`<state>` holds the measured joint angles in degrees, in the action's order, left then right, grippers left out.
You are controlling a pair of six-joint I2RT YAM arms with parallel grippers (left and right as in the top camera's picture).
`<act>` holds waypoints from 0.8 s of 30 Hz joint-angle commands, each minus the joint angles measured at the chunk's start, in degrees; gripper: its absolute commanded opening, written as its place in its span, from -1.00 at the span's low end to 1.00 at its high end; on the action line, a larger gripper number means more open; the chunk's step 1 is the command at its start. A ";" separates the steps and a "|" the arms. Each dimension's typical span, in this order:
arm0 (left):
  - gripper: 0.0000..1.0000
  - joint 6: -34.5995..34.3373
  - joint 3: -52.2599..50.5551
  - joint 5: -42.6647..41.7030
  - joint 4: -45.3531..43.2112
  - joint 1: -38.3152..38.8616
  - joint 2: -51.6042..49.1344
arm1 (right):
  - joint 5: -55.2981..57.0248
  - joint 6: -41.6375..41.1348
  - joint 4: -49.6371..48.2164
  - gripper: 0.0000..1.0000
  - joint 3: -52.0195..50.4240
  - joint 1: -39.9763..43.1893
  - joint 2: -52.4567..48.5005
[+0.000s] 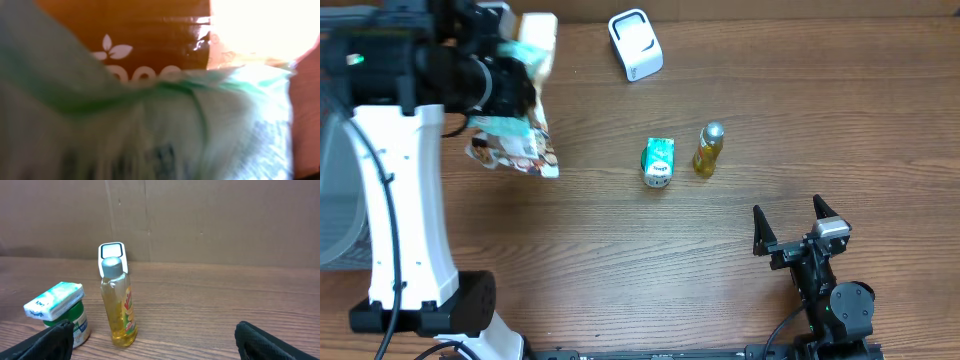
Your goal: Scan the item barcode
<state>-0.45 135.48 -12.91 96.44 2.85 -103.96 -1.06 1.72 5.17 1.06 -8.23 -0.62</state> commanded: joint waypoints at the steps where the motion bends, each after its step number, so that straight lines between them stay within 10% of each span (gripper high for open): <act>1: -0.12 -3.37 -6.82 5.51 -1.97 2.97 -0.42 | 0.52 0.26 -0.35 1.00 -0.61 0.26 0.44; 24: -0.14 -7.17 -58.88 20.81 -38.27 11.45 -0.42 | 0.52 0.28 -0.35 1.00 -0.61 0.26 0.44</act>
<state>-8.80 78.24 4.82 58.57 13.91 -105.14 -1.04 1.72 5.17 1.06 -8.23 -0.62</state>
